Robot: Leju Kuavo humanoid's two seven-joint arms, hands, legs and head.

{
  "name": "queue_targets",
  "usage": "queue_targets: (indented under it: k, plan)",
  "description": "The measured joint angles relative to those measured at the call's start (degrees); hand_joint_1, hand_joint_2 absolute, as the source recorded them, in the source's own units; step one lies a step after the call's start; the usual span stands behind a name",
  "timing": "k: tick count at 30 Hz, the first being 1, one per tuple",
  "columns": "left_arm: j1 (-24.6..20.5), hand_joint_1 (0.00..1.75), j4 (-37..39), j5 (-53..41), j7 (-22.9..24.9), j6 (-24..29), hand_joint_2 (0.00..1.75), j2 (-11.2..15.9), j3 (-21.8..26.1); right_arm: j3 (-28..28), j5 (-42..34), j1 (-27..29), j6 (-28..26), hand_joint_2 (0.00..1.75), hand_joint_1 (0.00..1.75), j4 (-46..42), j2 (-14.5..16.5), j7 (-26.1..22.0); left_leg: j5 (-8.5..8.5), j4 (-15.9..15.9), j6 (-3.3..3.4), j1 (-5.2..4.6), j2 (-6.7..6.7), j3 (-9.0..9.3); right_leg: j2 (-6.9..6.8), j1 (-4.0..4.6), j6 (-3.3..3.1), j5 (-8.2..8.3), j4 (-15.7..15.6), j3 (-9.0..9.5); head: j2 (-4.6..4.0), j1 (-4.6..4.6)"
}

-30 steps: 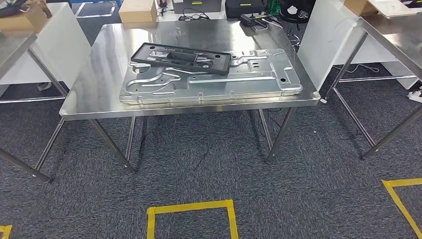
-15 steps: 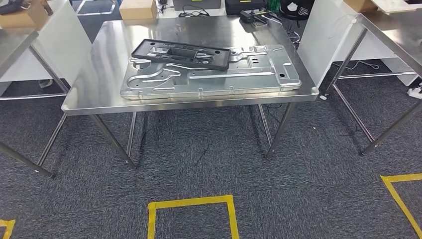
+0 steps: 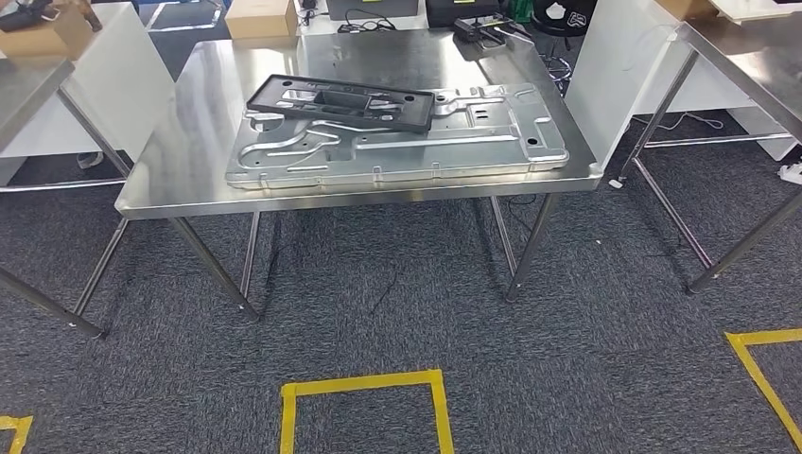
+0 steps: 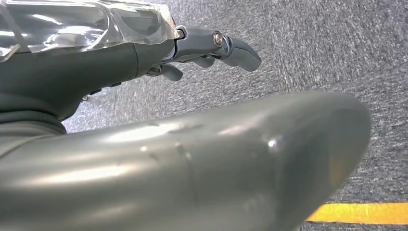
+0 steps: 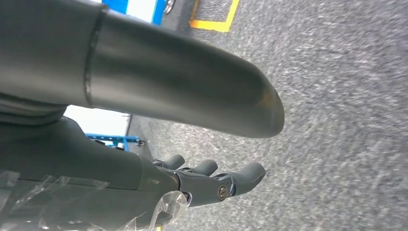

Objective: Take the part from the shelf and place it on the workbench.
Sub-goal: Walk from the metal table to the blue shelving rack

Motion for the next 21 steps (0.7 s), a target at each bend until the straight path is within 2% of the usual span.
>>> queue_targets:
  k: [2,3,5,6,7,8,9,10,11,12,13,15,17,18,20,21]
  plan:
    - [-0.1,0.0,-0.1,0.0,0.0,0.1,0.0,0.0,-0.2,0.0,-0.1,0.0,0.0,0.0,0.0,0.0,0.0,0.0,0.43,-1.0,-0.56,0.38,0.16,0.42,-0.01,0.08,0.45,-1.13,1.5,-0.63,0.0,0.04]
    - [-0.1,0.0,-0.2,0.0,0.0,0.1,0.0,0.0,-0.2,0.0,-0.1,0.0,0.0,0.0,0.0,0.0,-0.1,0.0,0.63,-1.4,-0.81,0.62,0.29,0.62,0.02,0.1,0.71,-2.58,4.0,-1.83,0.0,0.07]
    - [-0.1,0.0,-0.3,0.0,0.1,0.1,0.0,0.0,-0.4,0.0,-0.3,0.2,0.0,0.0,0.0,0.0,-0.1,0.0,0.67,-1.6,-0.89,0.71,0.64,0.59,0.08,-0.15,1.17,-6.24,12.0,-5.96,0.0,0.1]
    - [0.0,0.0,-0.4,0.0,0.1,0.1,0.0,0.0,-0.5,0.0,-0.3,0.3,0.1,0.0,0.0,0.0,-0.2,0.0,0.64,-1.6,-0.9,0.72,0.83,0.57,0.08,-0.25,1.38,-7.34,15.5,-7.97,0.0,0.11]
    - [0.0,0.0,-0.5,0.0,0.2,0.1,0.0,0.0,-0.6,0.0,-0.4,0.4,0.1,0.0,0.0,0.0,-0.2,0.1,0.59,-1.5,-0.96,0.76,1.03,0.59,0.06,-0.41,1.59,-7.3,17.3,-9.14,0.0,0.11]
    - [0.0,0.0,-0.6,0.0,0.3,0.1,0.0,-0.1,-0.6,0.0,-0.6,0.4,0.1,0.0,0.0,0.0,-0.2,0.1,0.5,-1.5,-1.08,0.85,1.23,0.67,-0.02,-0.59,1.82,-6.05,16.7,-9.17,0.0,0.11]
    - [0.0,0.0,-0.7,0.0,0.4,0.2,0.0,-0.1,-0.6,0.0,-0.8,0.5,0.1,0.0,0.0,0.0,-0.2,0.1,0.34,-1.3,-1.29,0.98,1.46,0.82,-0.32,-0.79,2.03,-3.78,13.6,-7.94,0.0,0.11]
    - [0.0,0.0,-0.9,0.0,0.6,0.3,0.0,-0.1,-0.6,0.0,-1.0,0.5,0.1,0.0,0.0,0.0,-0.2,0.1,0.11,-1.2,-1.61,1.1,1.71,0.98,-1.06,-1.0,2.23,-1.28,9.0,-5.98,0.0,0.1]
    - [0.1,0.0,-1.0,0.0,0.8,0.3,0.0,0.0,-0.7,0.0,-1.2,0.5,0.1,0.0,0.0,0.0,-0.2,0.1,-0.16,-0.9,-2.01,1.05,1.97,1.11,-1.74,-0.94,2.2,0.52,5.0,-4.23,0.0,0.1]
    - [0.1,0.0,-1.1,0.0,0.9,0.5,0.0,0.1,-0.7,0.0,-1.3,0.5,0.1,0.0,0.0,0.0,-0.2,0.1,-0.41,-0.7,-2.44,0.96,2.26,1.19,-2.15,-0.89,1.85,1.63,2.1,-3.01,0.0,0.1]
    - [0.2,0.0,-1.2,0.0,0.9,0.6,0.0,0.2,-0.8,0.0,-1.3,0.4,0.1,0.0,0.0,0.0,-0.2,0.1,-0.59,-0.6,-2.8,0.87,2.56,1.25,-2.25,-0.74,1.36,1.89,0.8,-2.56,0.0,0.1]
    - [0.1,0.0,-1.5,0.0,1.0,0.7,0.0,0.3,-0.9,-0.1,-1.4,0.4,0.1,0.0,0.0,0.0,-0.2,0.1,-0.71,-0.6,-3.43,0.94,3.23,1.42,-1.24,-0.47,0.14,1.79,0.8,-2.84,0.0,0.09]
    - [0.1,0.0,-1.6,0.0,1.0,0.8,0.0,0.3,-1.0,-0.1,-1.5,0.4,0.1,0.0,0.0,0.0,-0.2,0.1,-1.85,0.6,-4.0,1.25,2.87,1.0,-0.39,-0.49,-0.68,1.97,0.8,-2.98,0.0,0.08]
    - [0.2,0.0,-1.7,0.0,1.0,0.8,0.0,0.3,-1.0,-0.1,-1.5,0.4,0.1,0.0,0.0,0.0,-0.2,0.1,-3.38,2.9,-4.18,1.34,2.26,0.01,0.0,-0.55,-1.04,2.1,0.8,-3.01,0.0,0.07]
    - [0.3,0.0,-1.8,0.0,1.0,0.9,0.0,0.4,-1.1,-0.1,-1.6,0.4,0.1,0.0,0.0,0.0,-0.2,0.1,-7.59,10.9,-4.21,1.27,0.91,-3.67,0.85,-0.49,-1.47,2.28,0.8,-3.21,0.0,0.06]
    - [0.4,0.0,-1.9,0.0,1.0,1.0,0.0,0.4,-1.2,-0.1,-1.6,0.4,0.1,0.0,0.0,0.0,-0.2,0.1,-9.12,15.1,-4.14,1.19,0.59,-5.6,1.39,-0.39,-1.59,2.34,0.8,-3.32,0.0,0.06]
